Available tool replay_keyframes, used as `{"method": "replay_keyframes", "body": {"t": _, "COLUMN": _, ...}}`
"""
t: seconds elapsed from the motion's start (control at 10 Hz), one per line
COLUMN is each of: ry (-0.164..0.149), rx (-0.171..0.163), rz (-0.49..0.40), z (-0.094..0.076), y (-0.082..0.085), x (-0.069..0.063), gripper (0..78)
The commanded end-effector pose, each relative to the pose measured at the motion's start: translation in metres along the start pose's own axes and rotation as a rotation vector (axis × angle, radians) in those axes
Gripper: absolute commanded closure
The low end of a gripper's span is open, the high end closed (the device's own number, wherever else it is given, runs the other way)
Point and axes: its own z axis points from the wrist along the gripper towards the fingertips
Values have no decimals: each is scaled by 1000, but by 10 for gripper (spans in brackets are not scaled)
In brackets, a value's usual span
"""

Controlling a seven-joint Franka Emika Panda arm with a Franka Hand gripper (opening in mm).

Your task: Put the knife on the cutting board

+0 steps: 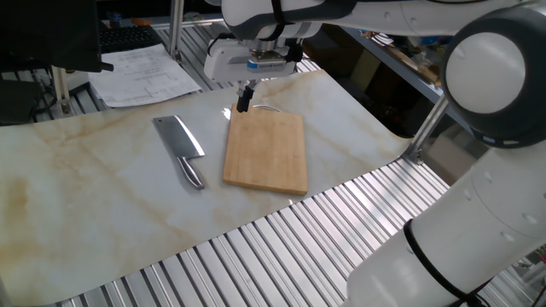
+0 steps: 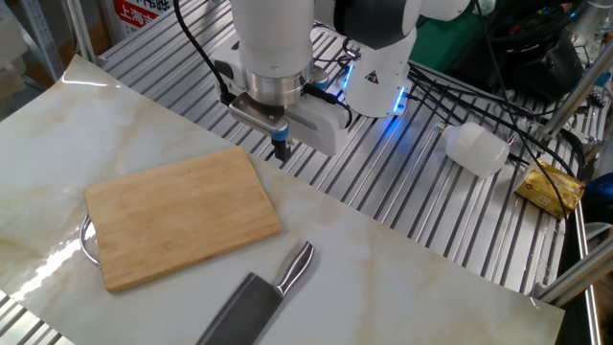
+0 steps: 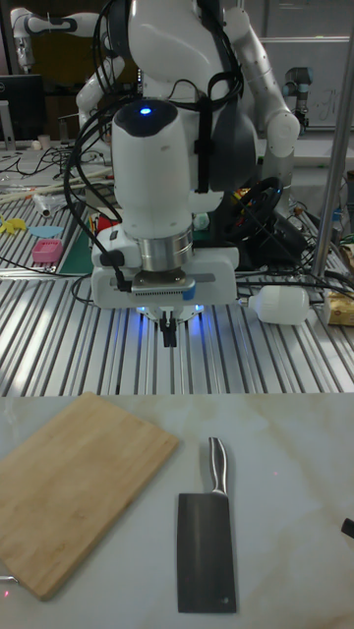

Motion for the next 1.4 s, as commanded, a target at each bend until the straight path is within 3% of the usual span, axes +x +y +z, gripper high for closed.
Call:
{"method": "replay_keyframes", "body": {"t": 0.1, "ry": -3, "rx": 0, "rz": -3, "z": 0, "y": 0, "x": -1, "gripper": 776}}
{"method": "replay_keyframes", "body": {"t": 1.4, "ry": -3, "rx": 0, "rz": -4, "z": 3, "y": 1, "x": -1, "gripper": 776}}
